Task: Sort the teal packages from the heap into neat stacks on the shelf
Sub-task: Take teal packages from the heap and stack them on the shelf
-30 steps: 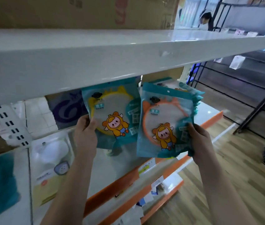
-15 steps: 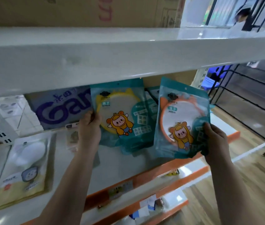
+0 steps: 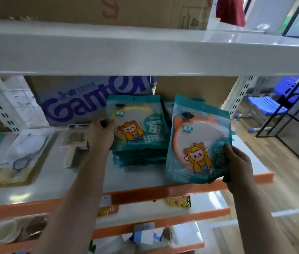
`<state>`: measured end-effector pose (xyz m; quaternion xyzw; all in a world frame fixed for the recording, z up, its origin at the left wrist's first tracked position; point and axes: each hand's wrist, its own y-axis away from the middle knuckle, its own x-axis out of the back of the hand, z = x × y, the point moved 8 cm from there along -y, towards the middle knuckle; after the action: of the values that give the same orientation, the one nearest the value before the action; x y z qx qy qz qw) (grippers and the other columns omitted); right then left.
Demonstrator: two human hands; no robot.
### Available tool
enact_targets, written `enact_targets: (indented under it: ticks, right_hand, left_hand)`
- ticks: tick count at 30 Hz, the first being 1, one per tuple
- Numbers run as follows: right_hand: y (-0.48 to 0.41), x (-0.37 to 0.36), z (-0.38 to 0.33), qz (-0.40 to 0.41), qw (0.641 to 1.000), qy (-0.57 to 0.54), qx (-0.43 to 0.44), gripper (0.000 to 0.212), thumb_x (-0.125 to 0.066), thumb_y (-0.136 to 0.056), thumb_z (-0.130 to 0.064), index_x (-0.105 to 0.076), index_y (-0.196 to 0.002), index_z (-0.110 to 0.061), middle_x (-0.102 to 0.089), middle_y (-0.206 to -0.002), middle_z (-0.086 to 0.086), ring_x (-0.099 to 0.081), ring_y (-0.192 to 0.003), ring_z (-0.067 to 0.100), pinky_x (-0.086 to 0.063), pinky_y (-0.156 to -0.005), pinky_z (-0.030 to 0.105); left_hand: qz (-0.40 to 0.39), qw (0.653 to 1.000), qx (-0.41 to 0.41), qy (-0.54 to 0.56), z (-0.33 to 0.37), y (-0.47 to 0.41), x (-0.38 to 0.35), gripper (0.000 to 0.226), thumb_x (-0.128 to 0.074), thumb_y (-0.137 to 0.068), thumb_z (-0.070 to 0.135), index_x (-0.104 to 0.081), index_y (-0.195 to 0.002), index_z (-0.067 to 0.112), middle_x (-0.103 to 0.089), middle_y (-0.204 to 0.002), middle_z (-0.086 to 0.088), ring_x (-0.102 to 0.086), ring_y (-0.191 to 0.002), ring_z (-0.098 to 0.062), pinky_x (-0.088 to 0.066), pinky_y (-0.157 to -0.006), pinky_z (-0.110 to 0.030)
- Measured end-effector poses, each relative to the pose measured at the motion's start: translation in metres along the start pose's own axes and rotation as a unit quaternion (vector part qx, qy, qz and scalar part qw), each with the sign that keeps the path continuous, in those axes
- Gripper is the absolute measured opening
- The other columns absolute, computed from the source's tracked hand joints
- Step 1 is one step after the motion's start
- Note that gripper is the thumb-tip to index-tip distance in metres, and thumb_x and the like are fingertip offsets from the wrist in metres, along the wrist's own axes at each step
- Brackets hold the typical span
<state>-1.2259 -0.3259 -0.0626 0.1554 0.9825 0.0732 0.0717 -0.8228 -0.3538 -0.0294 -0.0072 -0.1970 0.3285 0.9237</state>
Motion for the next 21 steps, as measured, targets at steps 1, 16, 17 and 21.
enact_targets:
  ticks: [1,16,17,21]
  right_hand:
    - [-0.002,0.002,0.002,-0.009,1.0,-0.006,-0.004,0.023,-0.052,-0.098,-0.033,-0.065,-0.088,-0.017,-0.061,-0.069,0.003,-0.054,-0.056,0.022,-0.037,-0.045,0.028]
    - [-0.022,0.025,0.013,-0.052,0.998,0.01,-0.014,0.027,-0.055,-0.096,-0.037,-0.064,-0.093,-0.012,-0.062,-0.085,0.012,-0.053,-0.077,0.032,-0.041,-0.058,0.035]
    - [-0.023,0.024,0.013,-0.054,0.998,0.007,-0.013,0.027,-0.055,-0.096,-0.037,-0.065,-0.094,-0.012,-0.063,-0.086,0.012,-0.053,-0.079,0.033,-0.042,-0.059,0.035]
    - [-0.026,0.024,0.004,-0.055,0.998,0.003,-0.004,0.028,-0.061,-0.089,-0.041,-0.067,-0.089,-0.014,-0.064,-0.088,0.012,-0.052,-0.082,0.034,-0.042,-0.062,0.037]
  left_hand:
    - [0.007,1.0,0.01,0.003,0.001,0.002,-0.001,0.012,-0.058,-0.091,0.025,-0.059,-0.098,0.016,-0.062,-0.088,0.0,-0.061,-0.089,-0.021,-0.052,-0.081,-0.042]
    - [0.023,0.987,0.005,-0.161,0.018,-0.007,-0.01,0.041,-0.057,-0.09,0.038,-0.06,-0.116,0.007,-0.059,-0.117,-0.016,-0.054,-0.11,-0.033,-0.048,-0.09,-0.048]
    - [0.038,0.977,-0.02,-0.208,0.023,-0.004,-0.008,0.045,-0.057,-0.09,0.039,-0.058,-0.123,0.008,-0.056,-0.124,-0.017,-0.05,-0.115,-0.035,-0.045,-0.095,-0.05]
    - [0.164,0.929,-0.201,-0.264,0.062,0.045,0.004,0.038,-0.054,-0.093,0.033,-0.059,-0.122,0.009,-0.056,-0.122,-0.017,-0.048,-0.114,-0.037,-0.038,-0.093,-0.047]
